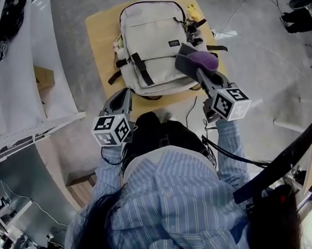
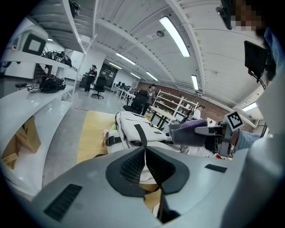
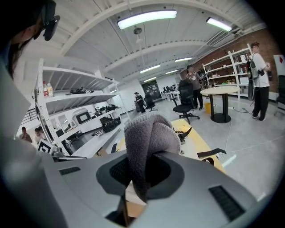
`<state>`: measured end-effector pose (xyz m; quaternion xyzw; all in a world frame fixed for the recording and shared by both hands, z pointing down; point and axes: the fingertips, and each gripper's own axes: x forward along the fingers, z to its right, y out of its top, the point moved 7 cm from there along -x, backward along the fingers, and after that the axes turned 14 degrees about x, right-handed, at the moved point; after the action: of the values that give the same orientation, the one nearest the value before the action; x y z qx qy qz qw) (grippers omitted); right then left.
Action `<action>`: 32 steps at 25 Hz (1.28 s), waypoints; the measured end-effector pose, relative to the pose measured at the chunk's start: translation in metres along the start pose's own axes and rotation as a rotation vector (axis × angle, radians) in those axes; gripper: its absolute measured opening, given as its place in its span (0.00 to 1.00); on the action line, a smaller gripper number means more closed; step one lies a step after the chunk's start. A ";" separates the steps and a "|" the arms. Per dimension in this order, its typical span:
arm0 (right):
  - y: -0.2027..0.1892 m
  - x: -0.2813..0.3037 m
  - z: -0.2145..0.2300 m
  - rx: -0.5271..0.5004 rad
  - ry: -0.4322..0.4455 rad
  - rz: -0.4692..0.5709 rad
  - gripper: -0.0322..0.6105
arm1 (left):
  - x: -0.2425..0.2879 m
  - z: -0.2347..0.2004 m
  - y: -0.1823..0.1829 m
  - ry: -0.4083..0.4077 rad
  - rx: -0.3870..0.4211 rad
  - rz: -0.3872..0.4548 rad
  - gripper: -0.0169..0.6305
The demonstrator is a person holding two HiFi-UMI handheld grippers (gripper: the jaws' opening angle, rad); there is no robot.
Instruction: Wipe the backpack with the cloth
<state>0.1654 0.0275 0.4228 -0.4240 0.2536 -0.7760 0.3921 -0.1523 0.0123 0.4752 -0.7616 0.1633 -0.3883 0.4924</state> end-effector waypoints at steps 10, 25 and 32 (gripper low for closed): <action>-0.061 -0.052 -0.018 -0.070 0.150 -0.116 0.11 | -0.024 0.092 -0.024 0.031 -0.027 0.023 0.05; -0.112 -0.107 -0.026 -0.137 0.249 -0.195 0.11 | -0.064 0.158 -0.056 0.070 -0.011 0.041 0.05; -0.125 -0.112 -0.036 -0.170 0.291 -0.203 0.11 | -0.080 0.165 -0.059 0.085 0.019 0.055 0.05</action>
<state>0.1226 0.1927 0.4440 -0.3625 0.3280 -0.8404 0.2339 -0.0875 0.1929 0.4567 -0.7351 0.2012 -0.4082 0.5025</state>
